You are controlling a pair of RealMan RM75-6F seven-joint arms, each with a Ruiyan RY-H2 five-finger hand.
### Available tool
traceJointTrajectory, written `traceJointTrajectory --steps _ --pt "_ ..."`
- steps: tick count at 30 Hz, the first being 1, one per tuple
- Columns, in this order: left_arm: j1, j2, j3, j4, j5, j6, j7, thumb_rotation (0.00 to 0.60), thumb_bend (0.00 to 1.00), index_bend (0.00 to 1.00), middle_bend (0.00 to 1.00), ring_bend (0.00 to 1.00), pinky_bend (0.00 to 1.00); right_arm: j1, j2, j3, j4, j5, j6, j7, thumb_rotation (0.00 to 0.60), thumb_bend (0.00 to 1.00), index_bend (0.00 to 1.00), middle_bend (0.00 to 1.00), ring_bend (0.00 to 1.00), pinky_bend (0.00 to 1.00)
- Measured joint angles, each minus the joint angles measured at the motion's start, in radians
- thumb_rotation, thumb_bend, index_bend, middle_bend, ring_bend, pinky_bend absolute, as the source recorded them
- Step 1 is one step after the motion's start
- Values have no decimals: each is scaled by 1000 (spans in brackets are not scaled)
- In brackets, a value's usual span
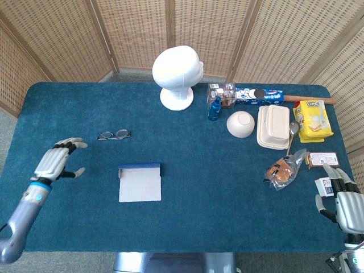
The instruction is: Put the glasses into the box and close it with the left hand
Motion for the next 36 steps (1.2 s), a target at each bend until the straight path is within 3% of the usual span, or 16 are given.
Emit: traceJointTrajectory --steps 4,16,36 --pt "-110 -54 -24 90 -88 -106 68 600 242 244 158 108 104 -5 3 6 -3 17 -5 -6 565 451 47 166 126 272" --pt "-272 -201 -51 315 -232 -235 159 600 243 278 167 108 103 -15 9 21 -1 40 2 -6 564 452 49 166 127 272" --pt "-417 -351 -48 583 -377 -367 200 600 243 294 177 109 91 -63 16 29 5 70 39 11 567 451 50 166 127 273"
